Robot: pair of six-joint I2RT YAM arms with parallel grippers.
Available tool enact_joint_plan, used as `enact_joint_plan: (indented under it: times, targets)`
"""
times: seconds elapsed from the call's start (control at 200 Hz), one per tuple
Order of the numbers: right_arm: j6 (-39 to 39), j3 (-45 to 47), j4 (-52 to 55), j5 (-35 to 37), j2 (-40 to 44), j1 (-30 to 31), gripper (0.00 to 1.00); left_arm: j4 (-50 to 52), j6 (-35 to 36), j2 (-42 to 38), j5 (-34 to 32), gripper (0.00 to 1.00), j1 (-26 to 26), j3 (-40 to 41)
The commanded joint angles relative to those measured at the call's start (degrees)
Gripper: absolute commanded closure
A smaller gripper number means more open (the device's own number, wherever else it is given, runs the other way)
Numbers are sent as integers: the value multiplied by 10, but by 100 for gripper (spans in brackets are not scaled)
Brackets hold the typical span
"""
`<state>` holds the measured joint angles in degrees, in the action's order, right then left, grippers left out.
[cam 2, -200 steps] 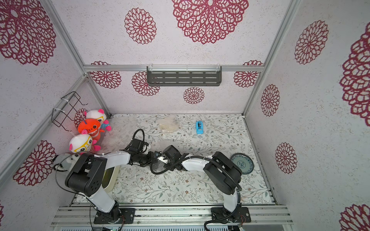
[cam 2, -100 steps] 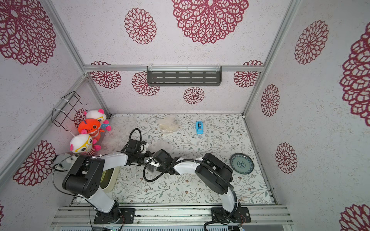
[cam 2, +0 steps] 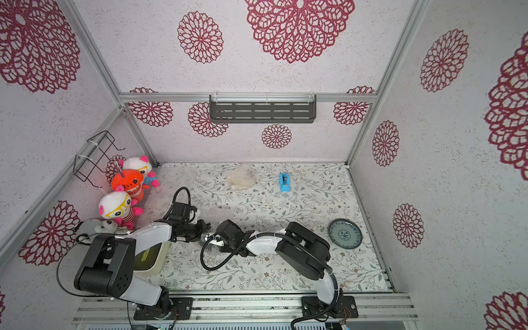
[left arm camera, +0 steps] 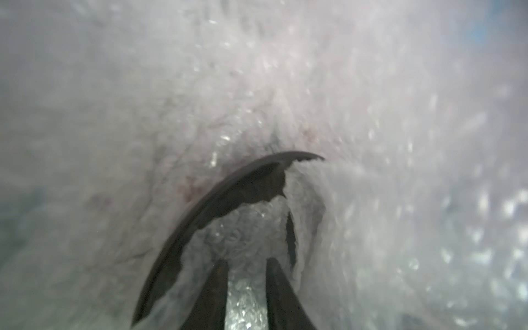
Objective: Wrap dinner plates in bubble wrap
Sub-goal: Wrap the plate in the bubble wrap.
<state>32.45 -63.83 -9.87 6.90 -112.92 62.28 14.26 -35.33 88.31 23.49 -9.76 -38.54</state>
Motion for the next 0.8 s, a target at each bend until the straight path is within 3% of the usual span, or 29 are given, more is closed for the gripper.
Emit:
enact_joint_plan:
  times: [0.0,0.145,0.29,0.5,0.661,0.796]
  targets:
    - [-30,40,85,-15,5,-30,100,-31,-20,29,3,98,-11,5]
    - [-45,66,44,-36,46,-51,100,-119,-64,86,18,100,-54,22]
    - [-1,62,64,-17,63,-62,100,-155,-87,138,21,100,-92,-4]
    - [77,30,68,-41,20,-37,100,-180,-83,152,50,100,-87,-4]
    - [136,54,104,-8,-25,-24,100,-161,-64,98,105,100,-48,1]
    - [146,83,103,20,-18,-23,100,-110,-56,40,106,76,-14,-22]
